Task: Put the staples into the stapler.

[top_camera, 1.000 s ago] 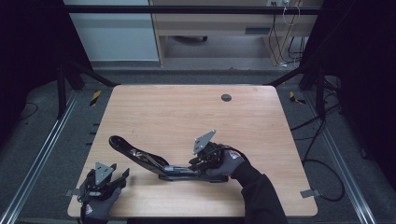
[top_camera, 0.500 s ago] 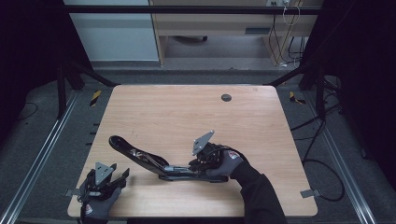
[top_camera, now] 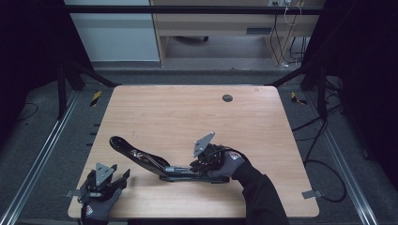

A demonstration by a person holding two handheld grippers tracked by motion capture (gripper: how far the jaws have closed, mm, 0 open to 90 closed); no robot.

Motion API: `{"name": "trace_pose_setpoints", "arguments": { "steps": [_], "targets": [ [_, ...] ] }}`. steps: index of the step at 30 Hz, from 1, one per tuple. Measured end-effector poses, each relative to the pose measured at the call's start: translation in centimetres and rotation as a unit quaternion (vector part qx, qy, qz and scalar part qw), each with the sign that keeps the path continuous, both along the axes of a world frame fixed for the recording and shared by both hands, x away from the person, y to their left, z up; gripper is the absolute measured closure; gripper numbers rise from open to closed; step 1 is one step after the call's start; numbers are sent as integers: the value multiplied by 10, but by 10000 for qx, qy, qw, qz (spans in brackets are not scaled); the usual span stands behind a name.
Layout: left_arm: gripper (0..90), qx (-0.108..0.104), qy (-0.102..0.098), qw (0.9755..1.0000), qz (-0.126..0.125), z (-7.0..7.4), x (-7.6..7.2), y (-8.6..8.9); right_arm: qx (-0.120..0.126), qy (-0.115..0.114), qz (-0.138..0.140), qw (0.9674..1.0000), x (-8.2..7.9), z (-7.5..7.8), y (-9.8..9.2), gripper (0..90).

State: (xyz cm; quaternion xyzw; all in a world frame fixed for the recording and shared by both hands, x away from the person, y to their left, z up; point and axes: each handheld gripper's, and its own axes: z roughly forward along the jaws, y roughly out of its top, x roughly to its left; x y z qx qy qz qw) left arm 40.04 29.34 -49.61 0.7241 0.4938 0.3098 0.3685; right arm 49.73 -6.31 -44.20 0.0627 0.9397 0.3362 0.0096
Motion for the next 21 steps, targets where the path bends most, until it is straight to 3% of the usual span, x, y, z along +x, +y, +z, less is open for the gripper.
{"name": "trace_pose_setpoints", "arguments": {
  "steps": [11, 17, 21],
  "targets": [
    [445, -41, -14, 10000, -13, 1, -1, 0, 330, -147, -464, 9983, -4, 10, -10, 725],
    [444, -109, -43, 9999, -40, 2, -2, 0, 606, -322, -969, 9929, -11, 22, -17, 710],
    [444, -194, -84, 9998, -47, 4, -3, 1, 820, -442, -1316, 9869, -16, 31, -26, 707]
  ]
}}
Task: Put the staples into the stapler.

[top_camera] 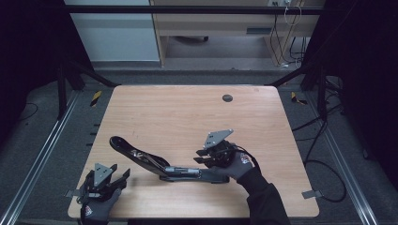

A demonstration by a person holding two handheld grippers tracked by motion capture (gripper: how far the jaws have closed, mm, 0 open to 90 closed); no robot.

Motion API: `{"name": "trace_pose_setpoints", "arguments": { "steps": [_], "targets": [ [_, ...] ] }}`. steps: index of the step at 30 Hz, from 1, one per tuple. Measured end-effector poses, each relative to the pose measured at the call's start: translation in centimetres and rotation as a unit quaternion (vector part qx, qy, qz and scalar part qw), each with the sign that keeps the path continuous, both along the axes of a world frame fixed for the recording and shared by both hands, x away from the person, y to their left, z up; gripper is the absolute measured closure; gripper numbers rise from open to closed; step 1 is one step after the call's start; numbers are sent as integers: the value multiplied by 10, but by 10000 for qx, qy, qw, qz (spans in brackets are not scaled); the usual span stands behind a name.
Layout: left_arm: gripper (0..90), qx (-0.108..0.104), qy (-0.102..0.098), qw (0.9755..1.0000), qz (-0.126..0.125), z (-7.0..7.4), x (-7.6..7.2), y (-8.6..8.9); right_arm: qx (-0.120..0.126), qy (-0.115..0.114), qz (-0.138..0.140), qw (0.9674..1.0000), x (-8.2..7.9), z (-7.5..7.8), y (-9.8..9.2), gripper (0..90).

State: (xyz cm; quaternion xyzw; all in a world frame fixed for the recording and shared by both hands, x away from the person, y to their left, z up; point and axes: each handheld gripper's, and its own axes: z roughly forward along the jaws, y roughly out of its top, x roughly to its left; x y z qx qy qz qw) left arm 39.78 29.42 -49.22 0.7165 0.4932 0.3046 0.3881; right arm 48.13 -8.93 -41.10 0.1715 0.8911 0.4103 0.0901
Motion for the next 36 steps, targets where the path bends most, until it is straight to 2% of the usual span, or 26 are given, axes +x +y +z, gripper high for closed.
{"name": "trace_pose_setpoints", "arguments": {
  "steps": [5, 6, 8, 12, 15, 17, 22, 25, 26, 29, 32, 34, 36],
  "targets": [
    [443, -89, -51, 9999, -24, 2, -1, 0, 268, -92, -470, 9985, -5, 3, -16, 706],
    [443, -109, -53, 9999, -27, 2, -1, 0, 322, -123, -662, 9972, -7, 3, -20, 712],
    [444, -153, -78, 9998, -33, 3, -1, 0, 453, -130, -873, 9951, -8, 2, -27, 710],
    [445, -234, -99, 9997, -67, 5, -2, 1, 596, -212, -1404, 9881, -14, -1, -41, 700],
    [445, -255, -131, 9996, -86, 7, -3, 1, 592, -359, -1829, 9807, -19, -4, -50, 684],
    [446, -323, -150, 9993, -99, 9, -3, 1, 651, -344, -2033, 9763, -22, -7, -55, 670],
    [447, -505, -249, 9984, -107, 14, -5, 4, 943, -205, -2296, 9685, -30, -19, -71, 633],
    [447, -609, -318, 9976, -71, 18, -6, 6, 926, -200, -2431, 9654, -35, -27, -76, 623],
    [446, -613, -337, 9975, -69, 19, -6, 6, 956, -137, -2510, 9632, -37, -31, -79, 614],
    [441, -687, -414, 9968, -42, 23, -8, 8, 1047, -91, -2564, 9608, -40, -39, -84, 607],
    [437, -788, -500, 9956, -27, 27, -10, 10, 1068, -41, -2599, 9597, -45, -48, -88, 600],
    [435, -829, -574, 9949, -19, 31, -11, 12, 991, -16, -2631, 9597, -47, -51, -89, 596],
    [433, -901, -635, 9939, -30, 34, -13, 13, 1040, -67, -2642, 9588, -49, -54, -91, 590]
  ]
}}
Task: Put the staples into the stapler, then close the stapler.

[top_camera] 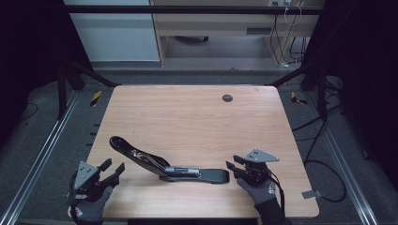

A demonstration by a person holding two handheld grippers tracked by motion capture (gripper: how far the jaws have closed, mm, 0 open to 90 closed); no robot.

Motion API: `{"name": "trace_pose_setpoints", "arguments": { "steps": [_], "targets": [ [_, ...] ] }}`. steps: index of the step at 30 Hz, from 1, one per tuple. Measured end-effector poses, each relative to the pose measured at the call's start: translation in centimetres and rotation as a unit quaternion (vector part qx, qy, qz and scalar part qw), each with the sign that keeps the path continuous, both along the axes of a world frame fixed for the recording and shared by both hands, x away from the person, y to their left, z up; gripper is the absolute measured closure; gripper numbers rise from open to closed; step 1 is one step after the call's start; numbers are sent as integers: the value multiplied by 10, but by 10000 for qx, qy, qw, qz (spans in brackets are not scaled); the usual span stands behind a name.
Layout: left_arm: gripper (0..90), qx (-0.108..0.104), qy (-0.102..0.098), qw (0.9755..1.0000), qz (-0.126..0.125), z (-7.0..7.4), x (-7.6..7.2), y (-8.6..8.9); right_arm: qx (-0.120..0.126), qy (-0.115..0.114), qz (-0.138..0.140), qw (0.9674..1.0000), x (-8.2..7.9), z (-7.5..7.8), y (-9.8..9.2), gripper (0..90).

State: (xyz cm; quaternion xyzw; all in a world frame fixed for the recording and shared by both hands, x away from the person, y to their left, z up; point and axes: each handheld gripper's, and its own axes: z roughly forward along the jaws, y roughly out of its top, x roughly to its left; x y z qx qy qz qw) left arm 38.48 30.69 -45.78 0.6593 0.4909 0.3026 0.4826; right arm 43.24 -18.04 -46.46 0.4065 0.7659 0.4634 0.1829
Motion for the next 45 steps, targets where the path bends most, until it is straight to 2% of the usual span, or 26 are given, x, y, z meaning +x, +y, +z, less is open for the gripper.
{"name": "trace_pose_setpoints", "arguments": {
  "steps": [11, 19, 27, 32, 45],
  "targets": [
    [429, -154, -283, 9994, -158, 18, -10, 1, 33, -9, -62, 10000, -11, -6, -3, 599],
    [424, -205, -380, 9988, -234, 26, -15, -1, -25, 54, -42, 10000, -19, -10, 0, 662],
    [414, -196, -471, 9982, -309, 36, -19, -7, -114, 124, 44, 9998, -21, -13, 6, 774],
    [411, -226, -562, 9975, -353, 40, -21, -8, -180, 153, 42, 9997, -22, -14, 9, 895],
    [382, -236, -632, 9970, -382, 46, -21, -19, -233, 181, 128, 9995, -22, -16, 15, 900]
  ]
}}
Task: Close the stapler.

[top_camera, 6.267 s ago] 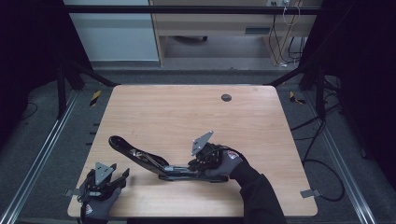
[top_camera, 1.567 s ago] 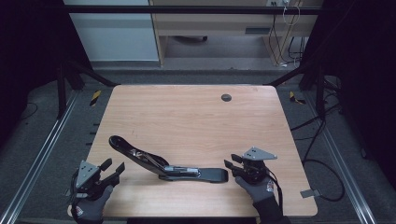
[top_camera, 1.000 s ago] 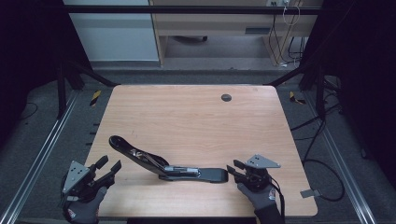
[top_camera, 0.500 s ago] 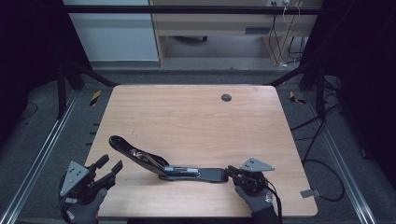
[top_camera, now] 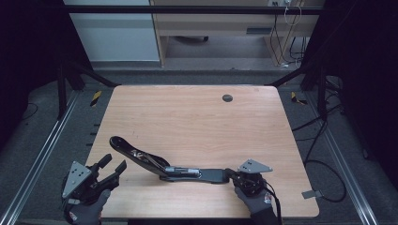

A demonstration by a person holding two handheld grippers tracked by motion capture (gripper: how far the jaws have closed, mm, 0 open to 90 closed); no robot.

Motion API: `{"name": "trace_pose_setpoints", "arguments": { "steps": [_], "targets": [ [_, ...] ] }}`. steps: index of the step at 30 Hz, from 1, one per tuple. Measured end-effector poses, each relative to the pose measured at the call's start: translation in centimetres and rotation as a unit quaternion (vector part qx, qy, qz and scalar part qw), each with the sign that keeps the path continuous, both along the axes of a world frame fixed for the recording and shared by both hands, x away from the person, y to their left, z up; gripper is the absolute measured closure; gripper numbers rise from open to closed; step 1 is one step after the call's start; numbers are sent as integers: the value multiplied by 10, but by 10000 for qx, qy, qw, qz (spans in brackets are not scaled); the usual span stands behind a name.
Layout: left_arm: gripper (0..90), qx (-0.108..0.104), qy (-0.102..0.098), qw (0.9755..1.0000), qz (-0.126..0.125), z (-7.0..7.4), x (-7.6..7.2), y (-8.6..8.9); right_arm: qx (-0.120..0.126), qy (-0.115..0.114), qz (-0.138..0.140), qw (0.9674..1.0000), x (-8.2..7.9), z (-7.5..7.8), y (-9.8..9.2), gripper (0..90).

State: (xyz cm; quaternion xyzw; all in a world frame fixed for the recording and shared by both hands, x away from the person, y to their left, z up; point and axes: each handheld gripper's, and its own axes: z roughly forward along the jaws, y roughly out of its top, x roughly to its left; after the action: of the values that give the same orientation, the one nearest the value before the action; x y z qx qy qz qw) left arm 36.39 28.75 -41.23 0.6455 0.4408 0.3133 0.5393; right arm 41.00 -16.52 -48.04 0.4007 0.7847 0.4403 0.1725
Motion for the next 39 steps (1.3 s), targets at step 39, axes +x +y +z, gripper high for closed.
{"name": "trace_pose_setpoints", "arguments": {
  "steps": [39],
  "targets": [
    [582, -401, -271, 9964, 702, 3, 29, -31, -133, 205, 132, 9996, 4, -15, 11, 900]
  ]
}}
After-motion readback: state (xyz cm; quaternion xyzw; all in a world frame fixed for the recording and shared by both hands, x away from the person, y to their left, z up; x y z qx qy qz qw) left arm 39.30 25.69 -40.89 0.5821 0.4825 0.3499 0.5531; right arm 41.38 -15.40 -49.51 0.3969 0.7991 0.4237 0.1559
